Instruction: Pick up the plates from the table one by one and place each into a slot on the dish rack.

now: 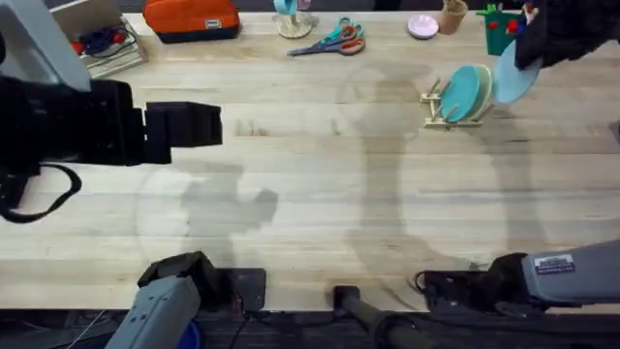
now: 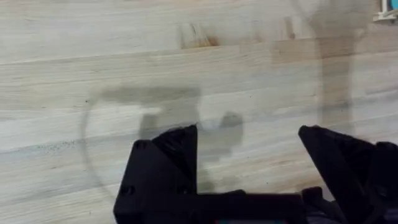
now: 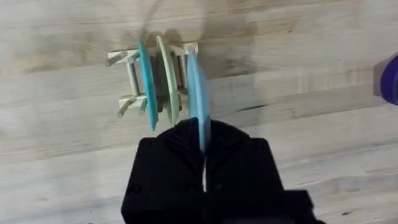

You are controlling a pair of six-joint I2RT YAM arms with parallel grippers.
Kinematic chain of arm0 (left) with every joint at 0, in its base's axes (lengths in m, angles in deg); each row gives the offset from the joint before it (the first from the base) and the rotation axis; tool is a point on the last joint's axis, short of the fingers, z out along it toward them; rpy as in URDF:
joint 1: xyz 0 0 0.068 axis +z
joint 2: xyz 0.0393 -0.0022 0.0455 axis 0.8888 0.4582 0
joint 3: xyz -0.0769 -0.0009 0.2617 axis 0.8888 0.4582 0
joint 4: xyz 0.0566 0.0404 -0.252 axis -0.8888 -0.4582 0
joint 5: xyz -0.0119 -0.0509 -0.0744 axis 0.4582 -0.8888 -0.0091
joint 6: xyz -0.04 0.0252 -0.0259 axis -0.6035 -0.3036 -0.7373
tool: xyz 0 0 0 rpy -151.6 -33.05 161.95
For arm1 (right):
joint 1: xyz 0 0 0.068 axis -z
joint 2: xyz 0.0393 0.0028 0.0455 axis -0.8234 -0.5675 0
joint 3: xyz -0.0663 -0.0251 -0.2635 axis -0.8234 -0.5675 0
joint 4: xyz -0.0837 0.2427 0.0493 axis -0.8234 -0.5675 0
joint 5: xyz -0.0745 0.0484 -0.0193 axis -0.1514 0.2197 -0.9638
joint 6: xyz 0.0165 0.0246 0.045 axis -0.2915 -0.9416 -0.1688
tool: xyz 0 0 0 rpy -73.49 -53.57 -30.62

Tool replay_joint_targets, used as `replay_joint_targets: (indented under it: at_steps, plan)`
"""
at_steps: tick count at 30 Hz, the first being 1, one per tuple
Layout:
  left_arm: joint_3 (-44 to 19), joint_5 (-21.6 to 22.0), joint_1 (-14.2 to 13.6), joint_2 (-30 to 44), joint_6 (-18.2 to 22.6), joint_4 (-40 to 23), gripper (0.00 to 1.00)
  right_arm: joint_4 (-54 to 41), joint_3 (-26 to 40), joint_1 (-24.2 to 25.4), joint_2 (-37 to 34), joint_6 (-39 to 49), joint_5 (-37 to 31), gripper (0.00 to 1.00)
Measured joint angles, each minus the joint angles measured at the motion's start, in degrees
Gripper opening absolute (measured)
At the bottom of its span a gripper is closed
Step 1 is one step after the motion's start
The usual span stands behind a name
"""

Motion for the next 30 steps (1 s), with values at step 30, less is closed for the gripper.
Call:
replay_joint_targets:
  at_steps: [30]
  plan:
    - [0.00, 0.00, 0.00, 0.00, 0.00, 0.00, 0.993, 2.76, 0.00, 0.00, -8.66, 0.02, 0.39, 0.031]
